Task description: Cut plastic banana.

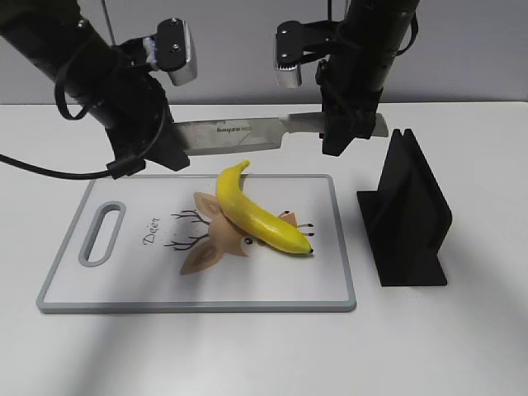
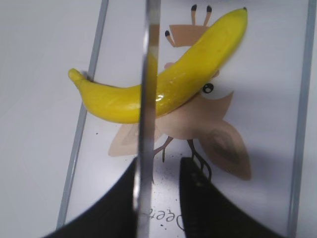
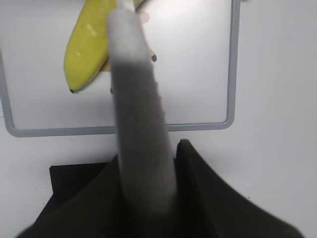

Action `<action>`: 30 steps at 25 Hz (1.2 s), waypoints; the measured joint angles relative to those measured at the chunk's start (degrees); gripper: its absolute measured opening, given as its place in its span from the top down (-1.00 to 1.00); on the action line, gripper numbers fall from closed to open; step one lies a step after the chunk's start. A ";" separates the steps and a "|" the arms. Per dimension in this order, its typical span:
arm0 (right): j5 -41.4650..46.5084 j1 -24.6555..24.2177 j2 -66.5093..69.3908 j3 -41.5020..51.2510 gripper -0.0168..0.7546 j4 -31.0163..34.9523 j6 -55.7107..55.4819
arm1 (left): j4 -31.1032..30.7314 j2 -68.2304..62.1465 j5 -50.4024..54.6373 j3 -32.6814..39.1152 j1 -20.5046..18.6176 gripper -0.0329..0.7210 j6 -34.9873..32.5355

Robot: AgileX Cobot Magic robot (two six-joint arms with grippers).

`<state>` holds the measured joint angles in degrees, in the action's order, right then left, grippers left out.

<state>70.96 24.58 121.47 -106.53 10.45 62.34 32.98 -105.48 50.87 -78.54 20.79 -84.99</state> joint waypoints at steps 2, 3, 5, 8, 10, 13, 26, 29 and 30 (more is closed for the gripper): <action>0.00 0.00 -0.79 0.29 0.42 0.00 -0.40 | 0.77 0.82 0.59 0.00 0.00 0.02 -0.11; 0.00 0.00 -1.14 0.35 0.42 0.00 -0.55 | 1.20 1.20 0.80 0.00 0.00 -0.14 -0.11; 0.00 -0.05 -2.13 0.76 0.42 0.15 -0.93 | 2.34 1.98 0.94 0.00 0.00 -0.34 -0.15; 0.00 -0.15 -3.80 3.52 0.44 0.64 -1.25 | 4.17 3.44 1.51 0.00 0.00 -0.47 -0.08; -0.05 -0.15 -5.15 6.72 0.46 1.32 -1.49 | 4.84 4.41 1.83 0.00 0.07 -0.49 0.77; -0.11 -0.15 -8.08 9.98 0.50 1.35 -2.54 | 5.17 5.96 2.24 0.18 0.07 -0.50 2.22; -0.63 0.07 -14.04 13.33 0.50 2.57 -9.61 | 2.71 13.49 -2.42 0.42 0.07 -0.50 11.48; -0.65 0.01 -16.62 16.54 0.50 2.27 -10.88 | 1.10 14.61 -4.84 0.42 0.07 -0.50 16.86; -0.65 0.01 -17.77 17.55 0.50 2.22 -11.37 | 0.12 14.79 -5.43 0.42 0.12 -0.50 18.70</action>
<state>70.31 24.59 103.70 -88.99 12.66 50.97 33.10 -90.69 45.44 -78.12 20.91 -66.28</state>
